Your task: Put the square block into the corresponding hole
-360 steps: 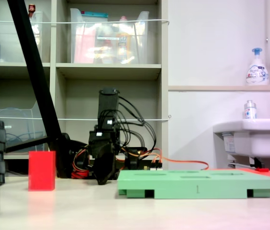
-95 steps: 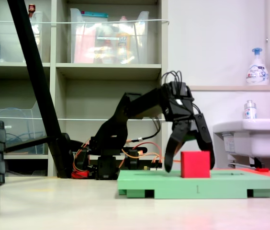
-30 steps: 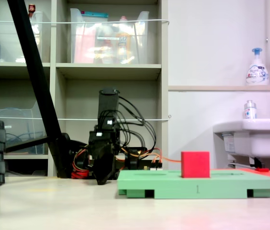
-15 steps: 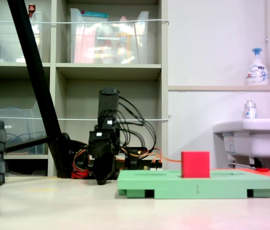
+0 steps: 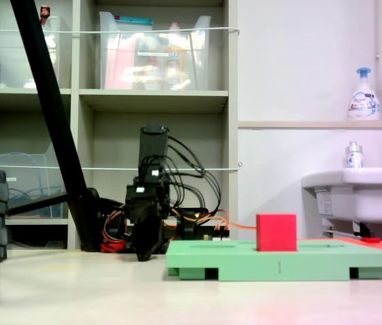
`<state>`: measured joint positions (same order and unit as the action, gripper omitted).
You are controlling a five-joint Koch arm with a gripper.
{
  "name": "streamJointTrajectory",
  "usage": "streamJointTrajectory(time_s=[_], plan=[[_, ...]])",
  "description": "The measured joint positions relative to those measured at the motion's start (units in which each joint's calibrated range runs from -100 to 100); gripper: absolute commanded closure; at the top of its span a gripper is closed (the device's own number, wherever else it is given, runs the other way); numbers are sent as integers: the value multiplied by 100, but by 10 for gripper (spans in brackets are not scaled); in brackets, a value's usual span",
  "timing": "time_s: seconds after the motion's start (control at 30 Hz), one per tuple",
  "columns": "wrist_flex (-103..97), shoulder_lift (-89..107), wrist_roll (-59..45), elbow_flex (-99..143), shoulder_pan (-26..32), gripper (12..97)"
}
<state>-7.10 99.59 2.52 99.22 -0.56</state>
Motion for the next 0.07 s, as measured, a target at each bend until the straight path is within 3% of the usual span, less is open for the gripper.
streamJointTrajectory(time_s=[0.07], plan=[[0, 0, 0, 0, 0, 591]])
